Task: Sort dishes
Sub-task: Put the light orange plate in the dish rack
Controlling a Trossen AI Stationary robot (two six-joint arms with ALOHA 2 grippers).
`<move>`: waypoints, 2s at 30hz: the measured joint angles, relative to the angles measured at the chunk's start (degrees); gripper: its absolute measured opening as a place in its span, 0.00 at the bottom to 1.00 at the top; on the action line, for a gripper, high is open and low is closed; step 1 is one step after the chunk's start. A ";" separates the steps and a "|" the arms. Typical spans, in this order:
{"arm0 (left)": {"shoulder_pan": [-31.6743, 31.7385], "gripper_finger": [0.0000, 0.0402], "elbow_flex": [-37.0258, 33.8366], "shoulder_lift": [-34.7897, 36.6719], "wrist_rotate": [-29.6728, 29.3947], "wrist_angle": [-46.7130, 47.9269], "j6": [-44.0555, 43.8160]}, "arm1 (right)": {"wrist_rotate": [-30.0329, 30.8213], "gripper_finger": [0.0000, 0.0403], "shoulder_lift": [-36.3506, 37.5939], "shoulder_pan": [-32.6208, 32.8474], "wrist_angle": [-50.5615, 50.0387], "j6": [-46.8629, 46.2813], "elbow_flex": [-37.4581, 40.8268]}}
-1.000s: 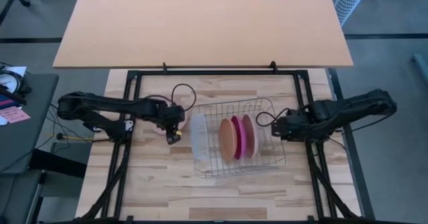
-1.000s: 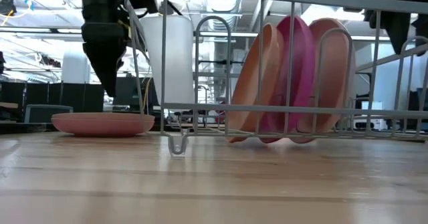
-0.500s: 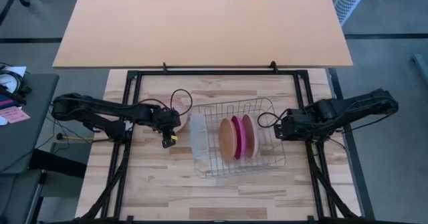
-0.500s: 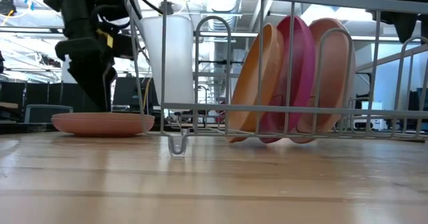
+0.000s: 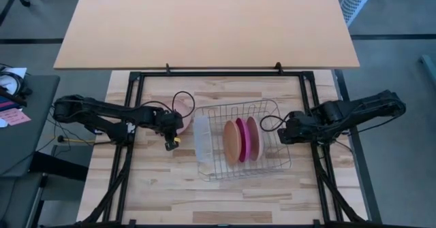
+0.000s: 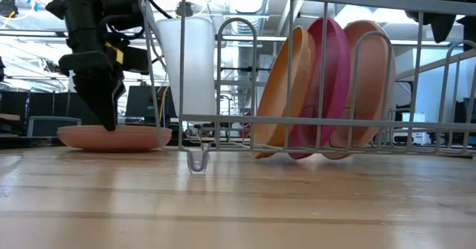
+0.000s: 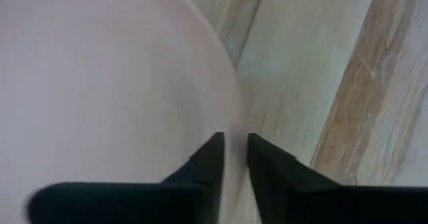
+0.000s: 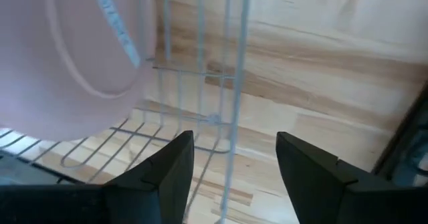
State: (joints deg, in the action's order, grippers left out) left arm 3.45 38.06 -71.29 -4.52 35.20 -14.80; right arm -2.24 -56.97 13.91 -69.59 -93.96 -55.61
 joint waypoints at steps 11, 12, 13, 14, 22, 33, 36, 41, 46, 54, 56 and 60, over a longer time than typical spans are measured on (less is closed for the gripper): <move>1.80 0.01 2.26 0.08 0.49 3.62 -6.49 | -0.28 0.54 0.55 0.00 5.31 1.50 0.00; 1.80 0.01 3.10 0.09 0.53 4.66 -6.37 | -0.28 0.54 0.91 0.00 6.06 1.50 -0.01; 1.80 0.01 3.98 0.09 0.61 5.68 -6.19 | -0.29 0.54 1.31 0.00 6.54 1.48 -0.02; 1.80 0.01 4.90 0.09 0.69 6.90 -6.03 | -0.28 0.54 1.68 0.00 6.91 1.49 -0.02; 1.80 0.00 11.41 0.09 0.88 11.89 -4.39 | 0.48 0.54 5.15 0.00 11.58 1.50 -0.02; 1.80 0.00 17.41 0.75 0.23 20.66 -8.29 | 5.87 0.54 7.99 -0.24 14.17 1.52 -0.02; 1.80 0.00 19.09 2.17 -0.17 21.96 -10.03 | 7.54 0.54 7.98 -0.24 16.51 1.54 -0.02; 1.80 0.00 22.87 5.45 -2.16 24.06 -14.14 | 15.54 0.54 7.98 -0.35 25.26 -1.30 -0.02; 1.80 0.00 29.33 8.26 -5.76 25.80 -17.74 | 21.68 0.54 7.98 -3.23 36.61 -0.94 -0.02; 1.78 0.00 45.23 5.67 -9.06 25.39 -12.63 | 21.55 0.56 7.98 -9.75 53.02 4.57 -0.02; 1.78 0.00 49.76 3.13 -9.04 25.38 -9.41 | 21.11 0.58 7.98 -11.19 56.27 5.31 -0.02; 1.24 0.00 59.28 -3.18 -9.04 25.36 -2.92 | 19.07 0.66 7.96 -14.00 60.00 5.80 -0.02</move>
State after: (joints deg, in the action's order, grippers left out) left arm 4.69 97.34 -74.47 -13.56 60.55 -17.72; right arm 16.83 -49.01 -0.09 -9.59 -88.16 -55.64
